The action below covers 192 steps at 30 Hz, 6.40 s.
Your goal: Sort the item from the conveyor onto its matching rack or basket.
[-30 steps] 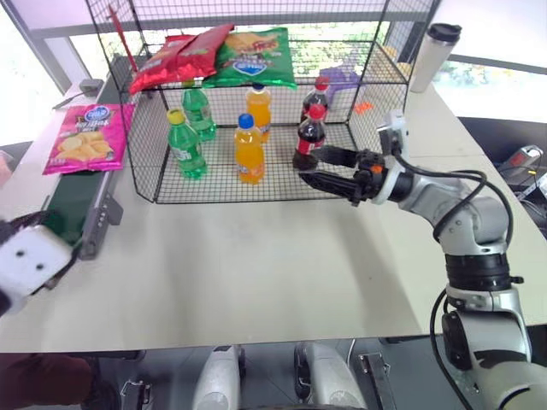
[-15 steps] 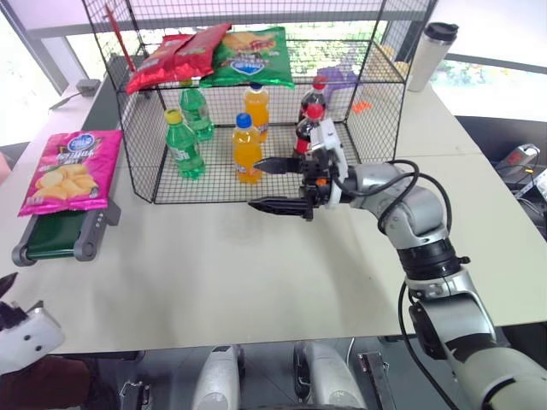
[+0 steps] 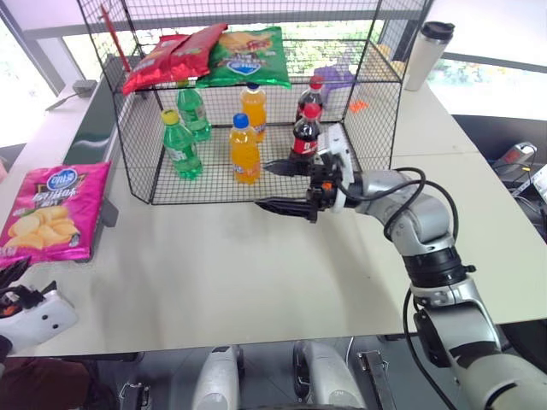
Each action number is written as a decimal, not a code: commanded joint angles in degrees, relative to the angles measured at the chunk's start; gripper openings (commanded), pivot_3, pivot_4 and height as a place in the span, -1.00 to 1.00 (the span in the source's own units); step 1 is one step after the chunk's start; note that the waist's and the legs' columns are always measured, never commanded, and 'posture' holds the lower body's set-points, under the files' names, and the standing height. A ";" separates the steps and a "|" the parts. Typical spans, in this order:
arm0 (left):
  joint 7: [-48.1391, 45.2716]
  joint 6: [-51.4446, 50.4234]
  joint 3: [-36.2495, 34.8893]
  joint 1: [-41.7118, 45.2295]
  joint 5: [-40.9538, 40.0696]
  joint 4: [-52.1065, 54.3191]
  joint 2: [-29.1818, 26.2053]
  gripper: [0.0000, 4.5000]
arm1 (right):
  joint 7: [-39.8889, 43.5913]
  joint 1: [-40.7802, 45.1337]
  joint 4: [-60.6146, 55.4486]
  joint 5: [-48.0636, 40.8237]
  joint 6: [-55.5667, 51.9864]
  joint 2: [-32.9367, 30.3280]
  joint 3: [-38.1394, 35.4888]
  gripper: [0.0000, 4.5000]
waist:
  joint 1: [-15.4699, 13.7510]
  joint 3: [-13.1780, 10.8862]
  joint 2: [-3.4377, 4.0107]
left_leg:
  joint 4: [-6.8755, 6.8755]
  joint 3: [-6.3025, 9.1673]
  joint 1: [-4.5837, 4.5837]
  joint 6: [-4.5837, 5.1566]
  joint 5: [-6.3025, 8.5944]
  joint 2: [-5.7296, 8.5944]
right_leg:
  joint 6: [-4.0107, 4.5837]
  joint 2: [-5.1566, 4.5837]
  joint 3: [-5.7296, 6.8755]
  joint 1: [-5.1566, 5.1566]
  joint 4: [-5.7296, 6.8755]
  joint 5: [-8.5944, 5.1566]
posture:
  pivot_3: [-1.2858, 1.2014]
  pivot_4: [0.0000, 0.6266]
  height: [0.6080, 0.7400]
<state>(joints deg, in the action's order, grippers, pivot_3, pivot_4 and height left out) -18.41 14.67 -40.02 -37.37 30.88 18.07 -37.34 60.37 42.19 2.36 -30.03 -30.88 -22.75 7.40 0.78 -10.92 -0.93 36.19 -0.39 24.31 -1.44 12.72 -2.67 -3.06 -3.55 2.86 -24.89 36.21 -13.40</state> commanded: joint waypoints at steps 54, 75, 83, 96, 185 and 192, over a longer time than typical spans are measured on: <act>-26.77 -88.98 -24.38 49.44 -108.22 -5.37 -36.54 -0.98 | -1.36 -2.68 -0.25 -5.99 -5.49 -7.55 -13.73 1.00 | 0.01 -0.11 0.13 | -0.07 0.13 -0.58 -0.01 -0.01 -0.27 | 0.19 0.67 -0.11 0.30 0.23 0.06 | 0.03 -0.52 0.89; -10.37 -81.86 18.47 90.02 -116.77 -17.06 -17.37 -0.98 | -19.58 -14.15 -11.18 11.62 19.74 9.80 -0.14 1.00 | -0.06 -0.07 -0.04 | 0.02 -0.51 -0.94 -0.02 -0.03 -0.25 | -0.02 0.77 -0.88 0.24 0.75 0.13 | 0.03 -0.52 0.89; -9.81 -81.66 18.96 90.85 -113.76 -18.32 -14.40 -0.98 | -23.47 -11.76 -15.29 7.33 17.24 17.44 0.26 1.00 | -0.17 -0.06 -0.11 | 0.04 -0.55 -0.94 -0.06 -0.05 -0.26 | -0.03 0.75 -0.94 0.21 0.82 0.12 | 0.03 -0.52 0.89; -8.90 -82.00 17.13 87.87 -113.33 -17.55 -12.56 -1.00 | -25.62 -8.79 -13.67 1.92 15.21 20.42 -3.04 0.75 | -0.08 -0.05 -0.11 | 0.02 -0.57 -0.95 -0.05 -0.05 -0.26 | -0.03 0.75 -0.97 0.20 0.83 0.12 | 0.03 -0.52 0.89; -5.44 -62.48 24.69 60.79 -87.21 -0.94 10.99 0.24 | -49.69 27.10 18.52 49.15 4.92 4.66 4.80 0.22 | 0.32 -0.08 -0.20 | -0.07 -0.86 -0.79 0.00 -0.03 -0.25 | -0.04 0.76 -1.25 -0.13 0.75 0.12 | 0.03 -0.52 0.89; -5.57 -62.29 24.62 60.49 -86.80 -1.18 11.10 0.24 | -45.06 26.78 17.26 48.15 7.13 4.19 4.65 0.22 | 0.13 -0.08 -0.20 | -0.11 -0.86 -0.77 0.01 -0.03 -0.25 | -0.04 0.75 -1.25 -0.15 0.74 0.12 | 0.03 -0.52 0.89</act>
<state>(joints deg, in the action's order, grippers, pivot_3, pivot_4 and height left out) -23.54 -48.97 -14.82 23.21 -56.21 15.87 -26.27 14.67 68.14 22.07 18.39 -25.23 -17.96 12.70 0.91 -11.00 -1.13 36.08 -1.25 23.54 -1.43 12.69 -2.92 -3.10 -2.80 1.61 -25.05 36.95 -13.28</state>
